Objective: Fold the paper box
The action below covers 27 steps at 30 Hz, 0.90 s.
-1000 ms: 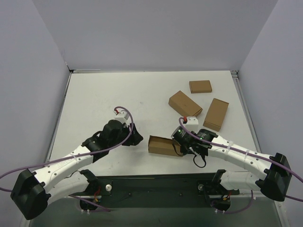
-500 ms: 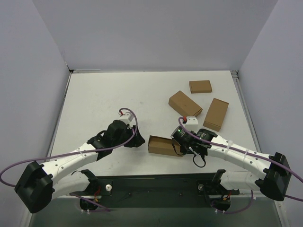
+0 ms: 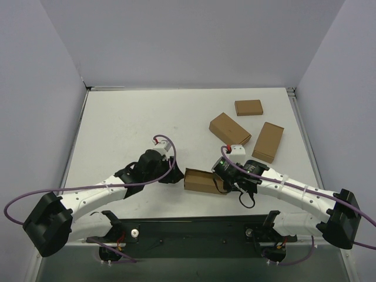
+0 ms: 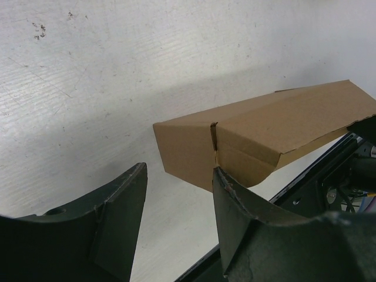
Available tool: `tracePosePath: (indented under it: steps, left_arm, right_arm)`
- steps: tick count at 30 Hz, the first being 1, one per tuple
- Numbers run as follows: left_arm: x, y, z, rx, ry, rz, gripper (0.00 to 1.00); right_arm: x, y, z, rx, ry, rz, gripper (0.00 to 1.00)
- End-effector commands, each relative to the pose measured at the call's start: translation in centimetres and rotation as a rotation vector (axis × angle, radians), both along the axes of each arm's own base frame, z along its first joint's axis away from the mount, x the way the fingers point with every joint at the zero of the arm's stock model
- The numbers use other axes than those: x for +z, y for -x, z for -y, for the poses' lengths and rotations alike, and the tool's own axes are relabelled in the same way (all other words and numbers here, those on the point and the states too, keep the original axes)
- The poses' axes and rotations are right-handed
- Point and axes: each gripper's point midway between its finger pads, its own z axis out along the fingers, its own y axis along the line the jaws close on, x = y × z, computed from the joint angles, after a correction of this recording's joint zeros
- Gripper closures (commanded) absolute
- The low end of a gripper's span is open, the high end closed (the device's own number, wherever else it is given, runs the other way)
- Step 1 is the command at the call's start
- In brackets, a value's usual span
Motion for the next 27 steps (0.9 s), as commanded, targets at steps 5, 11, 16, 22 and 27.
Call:
tracePosePath:
  steps: [5,11,16,22,27]
  left_arm:
    - [2.7,-1.1,2.2,-0.031,0.064,0.077,0.43]
    - [2.2,-1.0,2.2,-0.032,0.041,0.072,0.43]
    - [2.7,-1.3,1.4,-0.011,0.027,0.093,0.43]
    - [3.1,-1.4,-0.4,-0.002,-0.053,0.091,0.4]
    - [4.8,-2.3,-0.8,0.016,-0.067,0.131,0.39]
  right_arm:
    - [-1.6,1.8,1.5,0.016,0.093,-0.091,1.0]
    - [-1.6,1.8,1.5,0.017,0.09,-0.089,1.0]
    - [-1.6,1.8,1.5,0.018,0.09,-0.087,1.0]
    - [-1.4,1.8,1.5,0.02,0.085,-0.084,1.0]
    - [-1.3,1.9,1.5,0.02,0.084,-0.082,1.0]
